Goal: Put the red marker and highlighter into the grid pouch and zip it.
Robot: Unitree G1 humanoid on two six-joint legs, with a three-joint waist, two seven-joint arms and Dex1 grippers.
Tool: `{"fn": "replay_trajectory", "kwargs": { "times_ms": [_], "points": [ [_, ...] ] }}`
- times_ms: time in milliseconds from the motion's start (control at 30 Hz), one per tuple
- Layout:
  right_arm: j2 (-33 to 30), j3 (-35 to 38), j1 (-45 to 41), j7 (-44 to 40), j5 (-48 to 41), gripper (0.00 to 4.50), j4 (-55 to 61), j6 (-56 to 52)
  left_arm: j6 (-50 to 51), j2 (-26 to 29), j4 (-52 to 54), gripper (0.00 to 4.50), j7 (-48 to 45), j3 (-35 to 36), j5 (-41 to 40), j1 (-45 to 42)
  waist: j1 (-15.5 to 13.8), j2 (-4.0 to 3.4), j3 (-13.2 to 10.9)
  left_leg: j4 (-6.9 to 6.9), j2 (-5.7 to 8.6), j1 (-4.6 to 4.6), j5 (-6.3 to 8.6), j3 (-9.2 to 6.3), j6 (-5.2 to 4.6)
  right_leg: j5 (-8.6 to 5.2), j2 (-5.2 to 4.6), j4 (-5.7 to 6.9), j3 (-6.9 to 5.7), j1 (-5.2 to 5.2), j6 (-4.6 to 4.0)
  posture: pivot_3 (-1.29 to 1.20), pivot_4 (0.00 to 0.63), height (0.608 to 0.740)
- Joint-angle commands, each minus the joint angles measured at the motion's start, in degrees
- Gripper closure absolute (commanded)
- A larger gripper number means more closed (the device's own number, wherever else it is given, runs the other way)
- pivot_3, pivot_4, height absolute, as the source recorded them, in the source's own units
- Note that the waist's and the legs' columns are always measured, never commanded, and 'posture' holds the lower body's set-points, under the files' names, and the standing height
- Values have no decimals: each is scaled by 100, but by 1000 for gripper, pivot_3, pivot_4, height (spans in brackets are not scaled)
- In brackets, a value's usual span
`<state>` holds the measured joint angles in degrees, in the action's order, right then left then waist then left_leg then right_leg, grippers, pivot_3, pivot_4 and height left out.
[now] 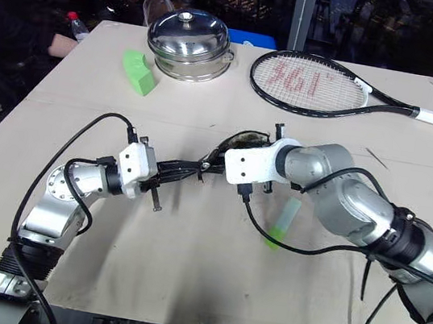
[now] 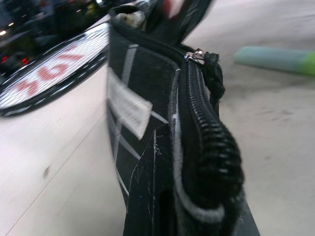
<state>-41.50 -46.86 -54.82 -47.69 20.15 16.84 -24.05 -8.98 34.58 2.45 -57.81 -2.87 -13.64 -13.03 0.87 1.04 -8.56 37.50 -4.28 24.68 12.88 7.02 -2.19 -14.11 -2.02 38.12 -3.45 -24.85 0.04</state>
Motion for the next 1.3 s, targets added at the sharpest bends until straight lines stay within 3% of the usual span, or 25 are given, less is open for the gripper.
{"fn": "replay_trajectory", "kwargs": {
  "times_ms": [33, 100, 233, 300, 333, 433, 533, 633, 700, 800, 1000, 1100, 1300],
  "points": [
    [148, -196, -355, -407, 366, 4309, -495, 1457, -26, -123, 505, 4500, -18, -154, -110, -102, -2, 0, 0, 0, 0, 1, 0, 0, 0, 0, 0, 0, 0, 0, 0, 0, 150, 740],
    [286, -68, -337, -324, 413, 3237, -889, 2093, 39, -187, 519, 4500, 38, -172, -116, -163, -3, 0, 0, 0, 0, 0, -1, 2, 1, 0, 2, 0, 0, 0, 0, 0, 150, 740],
    [57, 738, -3, -300, 101, 1550, -1005, 2649, 25, -186, 328, 4500, 48, -136, -58, -225, -44, 2, -1, 1, 2, 6, -2, -2, 2, 0, 2, -2, -2, 2, 0, 0, 150, 740],
    [-140, 1446, 321, -794, -736, 815, -615, 1966, -8, -171, 151, 4500, 49, -94, -36, -266, -48, 2, -1, 2, 3, 4, -2, 4, 2, 1, 0, -1, 2, 1, 0, 0, 150, 740],
    [-339, 1884, 553, -1160, -1385, 230, -272, 1490, -27, -159, 44, 4500, 49, -71, -25, -299, -74, 3, -2, 3, 2, 5, -2, 2, 2, 1, 0, -2, 1, 3, 0, 0, 150, 740],
    [-1013, 3142, 1299, -2114, -3241, 230, 551, 631, -91, -83, -300, 4500, -19, -7, -12, -427, -136, 3, -3, 6, 2, 0, -1, 0, 1, 1, 0, -2, -1, 8, 0, 0, 150, 740],
    [-1541, 3745, 1930, -2797, -4069, 230, 856, 597, -303, 45, -634, 4500, -161, 14, 30, -525, -126, 2, -3, 4, 0, -9, 14, -8, -23, 1, 1, -6, -3, 17, -2, 0, 150, 740],
    [-1810, 3612, 2310, -3239, -3759, 230, 814, 1334, -513, 154, -861, 4500, -293, 26, 68, -600, -87, 2, -2, 3, -6, -19, 15, -14, -24, 1, -3, -4, -2, 24, -3, 0, 150, 740],
    [-1706, 3164, 2266, -3438, -3063, 230, 311, 2373, -563, 183, -937, 4500, -312, 40, 49, -637, -23, 1, -3, 3, -8, -27, 14, -12, -23, 0, -2, 0, 2, 26, -3, 0, 150, 740],
    [-1303, 2402, 1920, -3698, -2133, 230, -800, 3829, -614, 208, -910, 4500, -301, 55, 60, -616, 8, 3, -3, 3, -2, -47, 13, 5, -21, -12, 8, 9, 17, 30, 19, 0, 150, 740],
    [-543, 1558, 1300, -3794, -1214, 230, -2947, 5623, -483, 200, -387, 4500, -58, 137, 78, -259, -9, 6, -6, 3, -1, -70, -2, 46, 3, -2, 16, 40, 51, 27, -1, 0, 150, 740],
    [-400, 1449, 1131, -4021, -1303, 1023, -3512, 5894, -362, 207, -115, 4500, 80, 167, 66, -66, -2, 24, -1, 0, -2, -85, -2, 61, 3, -2, 14, 40, 67, 34, 0, 0, 150, 740],
    [-423, 1585, 1178, -4375, -1828, 3449, -3518, 5404, -222, 213, 176, 4500, 265, 198, 69, 163, -5, 23, -2, 7, -19, -121, 10, 74, -18, -7, -4, 53, 90, 56, -23, 0, 150, 740]
  ]
}}
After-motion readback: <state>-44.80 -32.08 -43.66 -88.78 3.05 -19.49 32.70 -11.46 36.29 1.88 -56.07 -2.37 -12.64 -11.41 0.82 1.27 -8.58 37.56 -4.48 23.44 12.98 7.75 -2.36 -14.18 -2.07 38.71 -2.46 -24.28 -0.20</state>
